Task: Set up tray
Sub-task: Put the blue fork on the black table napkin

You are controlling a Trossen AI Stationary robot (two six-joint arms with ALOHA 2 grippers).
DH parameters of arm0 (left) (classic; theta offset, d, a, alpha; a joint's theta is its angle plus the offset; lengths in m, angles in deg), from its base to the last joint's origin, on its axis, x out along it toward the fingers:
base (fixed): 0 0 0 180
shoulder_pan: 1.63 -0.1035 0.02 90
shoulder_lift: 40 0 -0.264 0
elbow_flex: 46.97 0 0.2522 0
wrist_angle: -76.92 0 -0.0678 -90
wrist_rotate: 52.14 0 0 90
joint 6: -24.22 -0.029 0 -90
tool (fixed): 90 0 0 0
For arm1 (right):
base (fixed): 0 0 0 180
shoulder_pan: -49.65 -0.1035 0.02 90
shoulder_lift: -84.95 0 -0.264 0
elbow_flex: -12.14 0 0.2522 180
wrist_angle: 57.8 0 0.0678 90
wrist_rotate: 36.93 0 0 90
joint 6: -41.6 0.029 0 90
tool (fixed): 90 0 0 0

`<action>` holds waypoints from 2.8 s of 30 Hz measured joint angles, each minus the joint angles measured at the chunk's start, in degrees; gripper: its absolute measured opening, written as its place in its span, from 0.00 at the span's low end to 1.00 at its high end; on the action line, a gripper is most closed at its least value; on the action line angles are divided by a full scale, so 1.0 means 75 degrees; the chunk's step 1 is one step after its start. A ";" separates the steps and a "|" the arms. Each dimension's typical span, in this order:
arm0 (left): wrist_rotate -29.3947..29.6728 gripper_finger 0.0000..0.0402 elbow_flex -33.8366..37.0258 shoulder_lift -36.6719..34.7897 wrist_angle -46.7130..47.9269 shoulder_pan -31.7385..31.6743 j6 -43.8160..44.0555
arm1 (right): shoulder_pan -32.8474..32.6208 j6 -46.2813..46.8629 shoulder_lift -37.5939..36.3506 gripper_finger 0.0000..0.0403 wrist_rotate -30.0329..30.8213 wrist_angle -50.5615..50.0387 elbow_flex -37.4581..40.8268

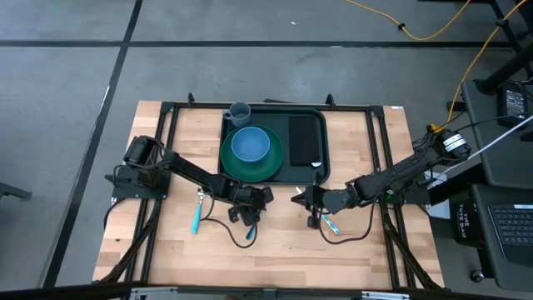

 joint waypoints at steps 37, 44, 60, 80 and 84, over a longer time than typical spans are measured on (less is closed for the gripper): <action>0.0076 0.30 0.0026 -0.0052 0.1194 0.0512 0.7666 | 0.0000 -0.0444 0.0003 0.07 -0.0578 -0.0009 0.0000; 0.0069 0.30 0.0041 -0.0073 0.1025 0.0725 0.7872 | 0.0000 -0.0443 0.0003 0.07 -0.0574 0.0003 0.0000; -0.0094 0.30 0.0052 -0.0624 0.0700 0.0434 1.0134 | 0.0000 -0.0485 0.0003 0.07 -0.0548 0.0047 0.0000; 0.1180 0.30 0.0032 -0.0522 0.0534 0.0618 1.1869 | 0.0014 -0.0822 0.0003 0.07 -0.0545 0.0047 0.0000; 0.1495 0.30 0.0032 -0.0522 0.0511 0.0753 1.2033 | 0.0015 -0.0833 0.0002 0.07 -0.0542 0.0047 0.0000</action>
